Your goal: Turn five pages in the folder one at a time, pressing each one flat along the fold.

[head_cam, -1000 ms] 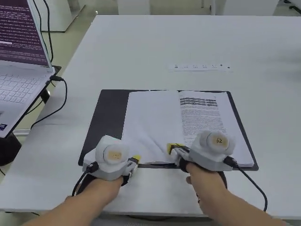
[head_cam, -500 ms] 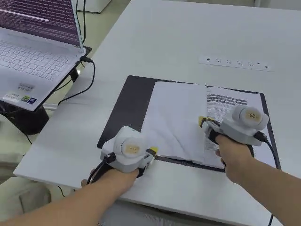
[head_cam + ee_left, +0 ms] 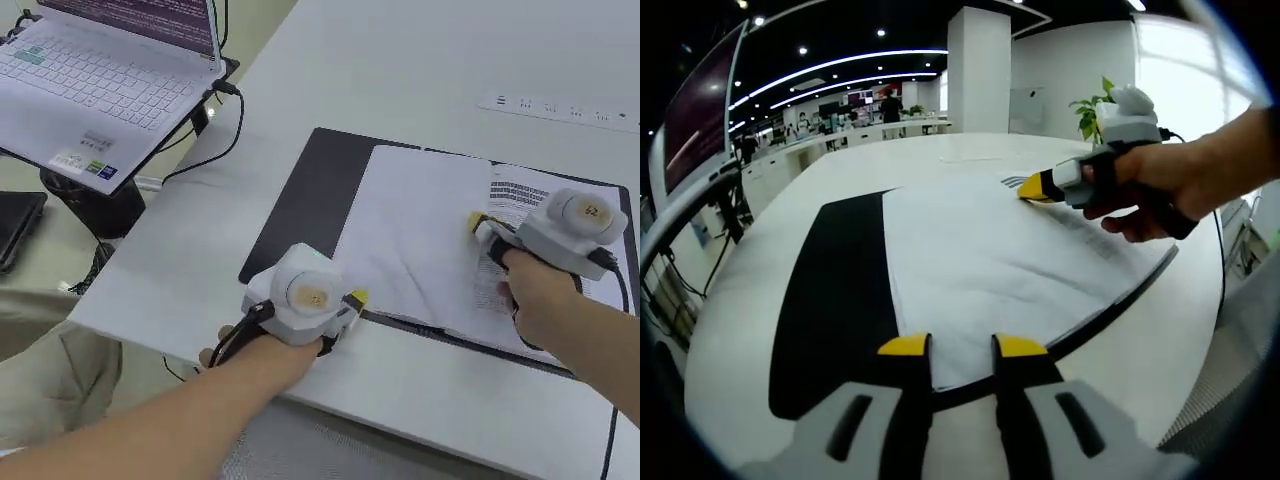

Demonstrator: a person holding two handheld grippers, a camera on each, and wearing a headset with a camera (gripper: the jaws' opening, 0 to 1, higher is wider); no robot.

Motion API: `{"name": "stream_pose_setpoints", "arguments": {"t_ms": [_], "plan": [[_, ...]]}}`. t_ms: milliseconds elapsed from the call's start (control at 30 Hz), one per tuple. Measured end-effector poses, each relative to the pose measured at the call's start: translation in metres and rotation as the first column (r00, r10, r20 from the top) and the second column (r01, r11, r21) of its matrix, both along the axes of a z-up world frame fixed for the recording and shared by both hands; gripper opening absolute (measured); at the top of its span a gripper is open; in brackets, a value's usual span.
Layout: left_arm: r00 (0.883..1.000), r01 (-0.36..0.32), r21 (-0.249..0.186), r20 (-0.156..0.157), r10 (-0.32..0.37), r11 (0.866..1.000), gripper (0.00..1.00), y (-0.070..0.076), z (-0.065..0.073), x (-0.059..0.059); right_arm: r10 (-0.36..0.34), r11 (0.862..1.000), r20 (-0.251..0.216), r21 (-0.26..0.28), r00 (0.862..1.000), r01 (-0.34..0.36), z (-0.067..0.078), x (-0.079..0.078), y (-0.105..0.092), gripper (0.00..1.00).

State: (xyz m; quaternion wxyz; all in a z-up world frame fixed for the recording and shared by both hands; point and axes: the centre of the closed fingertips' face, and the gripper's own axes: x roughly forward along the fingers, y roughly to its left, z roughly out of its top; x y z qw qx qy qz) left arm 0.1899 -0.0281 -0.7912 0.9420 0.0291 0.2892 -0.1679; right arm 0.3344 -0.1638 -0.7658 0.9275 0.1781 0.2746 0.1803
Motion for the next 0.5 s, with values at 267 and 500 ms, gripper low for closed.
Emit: {"name": "stream_pose_setpoints", "arguments": {"t_ms": [267, 500], "plan": [[1.000, 0.003, -0.001, 0.000, -0.003, 1.000, 0.22, -0.001, 0.000, 0.000, -0.029, 1.000, -0.003, 0.003, 1.000, 0.029, 0.001, 0.019, -0.004, 0.00], [1.000, 0.004, -0.001, 0.000, -0.004, 1.000, 0.22, -0.001, 0.000, 0.001, -0.034, 0.999, 0.008, -0.005, 0.999, 0.034, -0.003, 0.045, -0.005, 0.00]]}}
